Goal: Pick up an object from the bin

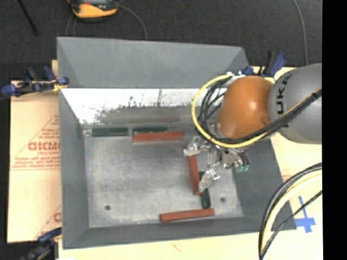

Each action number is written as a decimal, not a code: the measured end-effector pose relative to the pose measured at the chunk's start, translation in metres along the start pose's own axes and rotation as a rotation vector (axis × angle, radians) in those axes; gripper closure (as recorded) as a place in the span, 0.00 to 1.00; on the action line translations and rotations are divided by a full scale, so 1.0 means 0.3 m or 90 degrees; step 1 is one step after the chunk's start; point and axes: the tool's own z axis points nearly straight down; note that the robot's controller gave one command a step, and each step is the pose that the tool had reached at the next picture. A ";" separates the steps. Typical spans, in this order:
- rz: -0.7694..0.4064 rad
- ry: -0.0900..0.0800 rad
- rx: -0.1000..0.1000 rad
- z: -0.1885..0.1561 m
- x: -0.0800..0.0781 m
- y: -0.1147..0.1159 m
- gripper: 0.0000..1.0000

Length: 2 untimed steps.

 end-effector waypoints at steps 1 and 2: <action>0.000 -0.001 0.000 0.033 -0.005 0.001 0.00; -0.317 0.003 -0.004 0.091 -0.051 -0.142 1.00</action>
Offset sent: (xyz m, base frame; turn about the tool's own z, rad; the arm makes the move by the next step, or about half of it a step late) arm 0.0241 -0.0384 -0.0361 -0.5018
